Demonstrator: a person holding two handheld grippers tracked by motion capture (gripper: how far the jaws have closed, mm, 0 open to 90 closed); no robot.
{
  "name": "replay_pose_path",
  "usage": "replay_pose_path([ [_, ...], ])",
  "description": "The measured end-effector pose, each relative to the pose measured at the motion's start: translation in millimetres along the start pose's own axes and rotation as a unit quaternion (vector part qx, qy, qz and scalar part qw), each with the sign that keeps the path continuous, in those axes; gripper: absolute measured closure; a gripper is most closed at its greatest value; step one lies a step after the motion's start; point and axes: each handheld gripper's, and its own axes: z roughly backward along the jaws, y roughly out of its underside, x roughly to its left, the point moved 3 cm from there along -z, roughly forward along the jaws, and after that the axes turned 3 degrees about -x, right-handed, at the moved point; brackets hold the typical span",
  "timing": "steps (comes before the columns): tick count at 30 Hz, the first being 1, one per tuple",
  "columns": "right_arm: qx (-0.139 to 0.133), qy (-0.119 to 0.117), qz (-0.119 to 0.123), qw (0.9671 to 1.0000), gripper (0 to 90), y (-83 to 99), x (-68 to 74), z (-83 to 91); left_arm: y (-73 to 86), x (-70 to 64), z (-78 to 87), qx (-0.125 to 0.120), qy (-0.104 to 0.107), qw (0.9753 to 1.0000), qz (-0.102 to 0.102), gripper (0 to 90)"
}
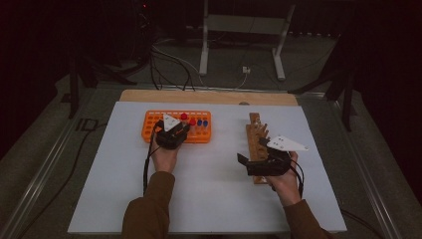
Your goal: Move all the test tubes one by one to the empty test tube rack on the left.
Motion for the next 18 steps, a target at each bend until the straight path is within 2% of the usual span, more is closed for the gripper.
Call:
replay_pose_path([
  [11, 0.005, -0.003, 0.002, 1.0000, 0.2, 2.0, 0.7, -2.4, 7.7, -0.4, -5.2, 0.029, -0.004, 0.9995, -0.015, 74.8],
  [18, 0.008, -0.004, 0.003, 1.0000, 0.2, 2.9, 1.0, -3.3, 8.3, 0.3, -5.3, 0.034, 0.000, 0.9993, -0.013, 74.7],
])
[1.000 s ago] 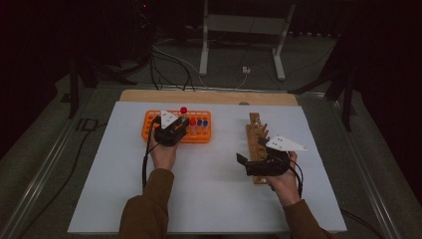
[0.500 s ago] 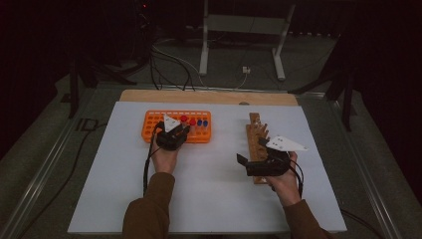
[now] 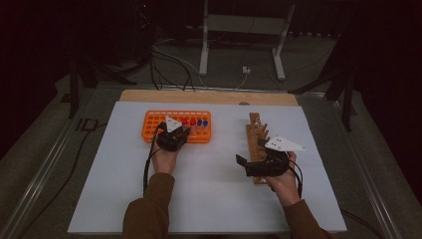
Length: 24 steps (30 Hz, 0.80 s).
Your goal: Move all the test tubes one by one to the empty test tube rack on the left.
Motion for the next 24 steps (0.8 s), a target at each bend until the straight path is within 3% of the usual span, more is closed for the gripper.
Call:
replay_pose_path([
  [12, 0.000, 0.000, -0.002, 1.0000, 0.2, 0.1, -0.8, 0.1, 0.7, 7.1, 15.2, -0.003, 0.002, 0.9999, 0.011, 56.6],
  [17, 0.002, 0.001, -0.002, 1.0000, 0.2, 0.4, -1.1, -0.3, 1.5, 11.7, 26.8, -0.010, 0.021, 0.9992, 0.032, 43.1],
  [24, 0.001, 0.002, -0.001, 1.0000, 0.2, 0.1, -1.8, -0.4, 0.1, 8.7, 48.6, -0.026, 0.044, 0.9976, 0.047, 21.7],
])
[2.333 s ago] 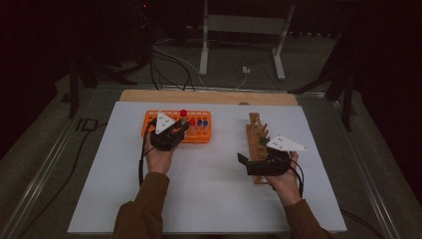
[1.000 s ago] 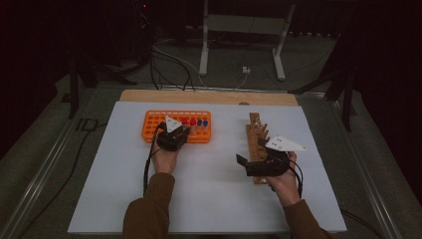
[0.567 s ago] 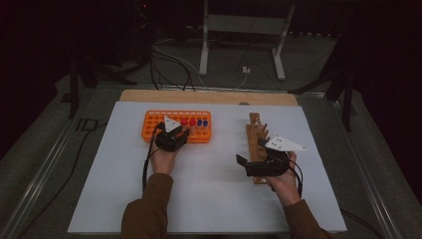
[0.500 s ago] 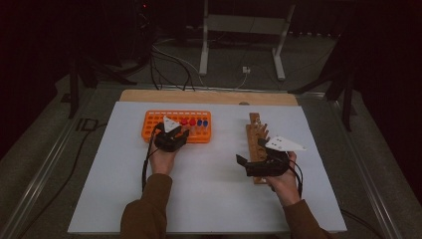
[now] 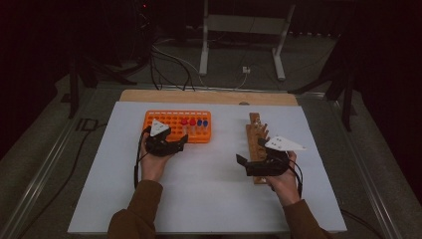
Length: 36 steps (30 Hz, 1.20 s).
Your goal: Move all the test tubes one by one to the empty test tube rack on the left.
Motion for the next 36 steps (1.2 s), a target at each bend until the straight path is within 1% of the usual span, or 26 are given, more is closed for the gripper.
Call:
replay_pose_path([
  [2, -0.001, 0.002, 0.000, 1.0000, 0.2, -0.6, -1.0, 0.5, -1.9, -2.5, 7.4, -0.001, -0.001, 1.0000, 0.005, 17.2],
  [4, -0.001, 0.003, 0.000, 1.0000, 0.2, -1.5, -2.3, 0.9, -3.8, -5.8, 15.5, -0.011, 0.006, 0.9999, 0.004, 15.4],
  [5, 0.000, 0.004, 0.000, 1.0000, 0.2, -2.2, -3.0, 1.1, -4.8, -7.9, 19.7, -0.015, 0.005, 0.9999, 0.004, 13.1],
  [8, -0.002, 0.008, 0.003, 1.0000, 0.2, -5.4, -5.5, 2.1, -7.3, -13.4, 32.6, -0.029, 0.013, 0.9995, 0.006, 6.3],
  [10, -0.004, 0.009, 0.004, 0.9999, 0.2, -8.5, -8.0, 3.1, -8.0, -16.2, 40.6, -0.032, 0.021, 0.9992, 0.013, 1.3],
  [11, -0.003, 0.011, 0.005, 0.9999, 0.2, -10.1, -9.6, 3.4, -7.9, -17.4, 44.2, -0.032, 0.020, 0.9992, 0.014, 0.5],
  [13, 0.000, 0.010, 0.008, 0.9999, 0.2, -13.4, -13.1, 3.4, -7.4, -18.6, 51.9, -0.037, 0.023, 0.9989, 0.014, 0.4],
  [15, 0.004, 0.015, 0.011, 0.9998, 0.2, -16.5, -17.6, 2.9, -6.4, -19.0, 58.8, -0.042, 0.020, 0.9988, 0.012, 0.4],
  [18, 0.009, 0.023, 0.010, 0.9996, 0.2, -20.5, -25.6, 1.6, -3.6, -18.8, 66.9, -0.047, 0.015, 0.9988, 0.006, 0.4],
  [20, 0.009, 0.029, 0.008, 0.9995, 0.3, -23.1, -31.7, 0.5, -1.2, -18.1, 71.1, -0.048, 0.013, 0.9987, 0.007, 0.4],
  [24, 0.012, 0.045, -0.001, 0.9989, 3.4, -26.3, -45.4, -2.6, 1.7, -15.1, 77.8, -0.053, 0.011, 0.9985, 0.013, 0.4],
  [27, 0.009, 0.057, -0.010, 0.9983, 5.7, -27.8, -56.5, -5.0, -0.1, -12.4, 82.9, -0.066, 0.007, 0.9976, 0.021, 0.4],
  [29, 0.006, 0.065, -0.016, 0.9977, 7.2, -28.7, -63.7, -6.4, 0.0, -12.3, 85.5, -0.068, 0.002, 0.9975, 0.020, 0.4],
  [32, 0.008, 0.080, -0.022, 0.9965, 11.2, -28.2, -74.1, -10.8, 0.6, -12.0, 87.7, -0.070, 0.001, 0.9973, 0.020, 0.4],
  [34, 0.016, 0.088, -0.025, 0.9957, 14.1, -25.8, -79.2, -15.3, 0.5, -11.8, 88.5, -0.072, -0.001, 0.9972, 0.020, 0.4],
  [36, 0.023, 0.093, -0.022, 0.9952, 18.4, -22.9, -82.5, -20.6, 0.8, -12.2, 88.8, -0.073, -0.002, 0.9972, 0.019, 0.4],
])
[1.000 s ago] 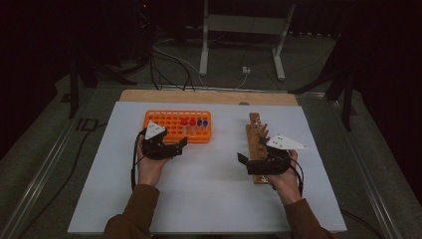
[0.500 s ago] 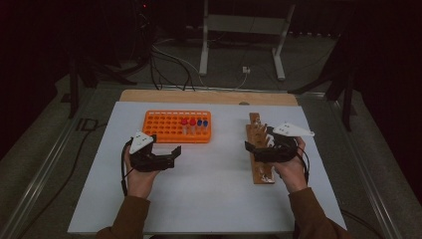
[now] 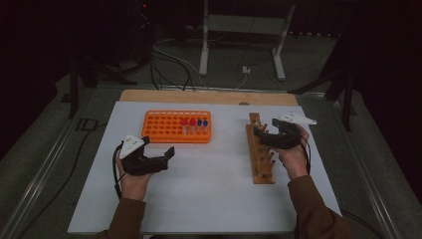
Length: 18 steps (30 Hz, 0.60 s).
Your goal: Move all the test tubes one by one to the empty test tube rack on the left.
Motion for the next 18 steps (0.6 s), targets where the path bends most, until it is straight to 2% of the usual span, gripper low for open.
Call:
replay_pose_path([
  [3, 0.011, 0.006, 0.008, 0.9999, 30.8, 3.7, -1.1, -9.3, 1.6, -0.9, -0.9, 0.003, 0.001, 1.0000, 0.001, 0.4],
  [5, 0.014, 0.018, 0.012, 0.9997, 40.5, 6.1, -1.3, -15.4, 2.6, -1.6, -1.7, 0.004, 0.001, 1.0000, 0.001, 0.4],
  [11, 0.031, 0.043, 0.004, 0.9986, 55.3, 13.3, -7.9, -30.1, 3.1, -1.5, -1.9, 0.004, -0.002, 1.0000, 0.000, 0.4],
  [18, 0.045, 0.046, 0.008, 0.9979, 67.6, 19.3, -9.4, -39.1, 4.2, -1.7, -2.3, 0.005, -0.002, 1.0000, 0.000, 0.4],
])
